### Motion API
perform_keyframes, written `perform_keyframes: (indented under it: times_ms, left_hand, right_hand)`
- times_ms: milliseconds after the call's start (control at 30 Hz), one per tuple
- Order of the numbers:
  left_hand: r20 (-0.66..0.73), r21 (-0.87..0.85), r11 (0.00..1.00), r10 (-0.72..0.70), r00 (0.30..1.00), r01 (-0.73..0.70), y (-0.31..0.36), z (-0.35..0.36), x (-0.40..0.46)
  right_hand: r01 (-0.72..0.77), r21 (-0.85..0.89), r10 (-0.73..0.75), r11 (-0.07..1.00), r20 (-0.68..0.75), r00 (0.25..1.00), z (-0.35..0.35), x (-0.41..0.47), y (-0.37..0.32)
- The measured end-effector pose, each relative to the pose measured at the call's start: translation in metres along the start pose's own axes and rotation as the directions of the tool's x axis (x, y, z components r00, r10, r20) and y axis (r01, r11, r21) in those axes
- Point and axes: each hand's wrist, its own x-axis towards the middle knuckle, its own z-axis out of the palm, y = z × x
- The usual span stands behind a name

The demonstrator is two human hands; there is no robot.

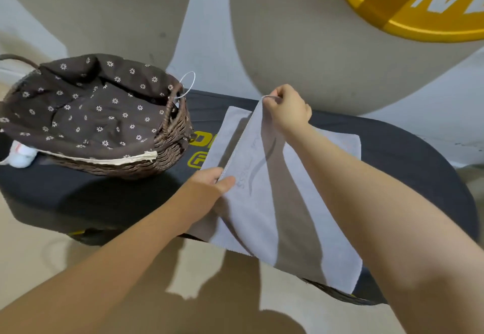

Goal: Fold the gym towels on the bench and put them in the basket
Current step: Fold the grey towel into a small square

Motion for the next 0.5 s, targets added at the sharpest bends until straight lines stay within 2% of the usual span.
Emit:
perform_keyframes:
  times_ms: [133, 267, 367, 500]
  left_hand:
    - [-0.007, 0.027, 0.998, -0.048, 0.999, 0.048, -0.016, -0.008, 0.006]
    - [-0.012, 0.034, 0.999, -0.018, 1.000, 0.018, -0.030, -0.015, 0.010]
    - [-0.049, 0.156, 0.986, 0.074, 0.996, -0.066, -0.036, -0.027, 0.012]
    - [-0.075, 0.319, 0.945, 0.100, 0.992, -0.071, -0.041, -0.041, 0.012]
  right_hand:
    - [0.082, -0.031, -0.081, 0.996, 0.031, 0.996, 0.032, 0.004, -0.003]
    - [0.125, -0.128, -0.111, 0.984, 0.113, 0.987, 0.056, 0.017, -0.005]
    - [0.111, -0.222, -0.088, 0.969, 0.109, 0.990, 0.067, 0.023, -0.004]
    - [0.098, -0.256, -0.082, 0.962, 0.074, 0.994, 0.076, 0.032, -0.007]
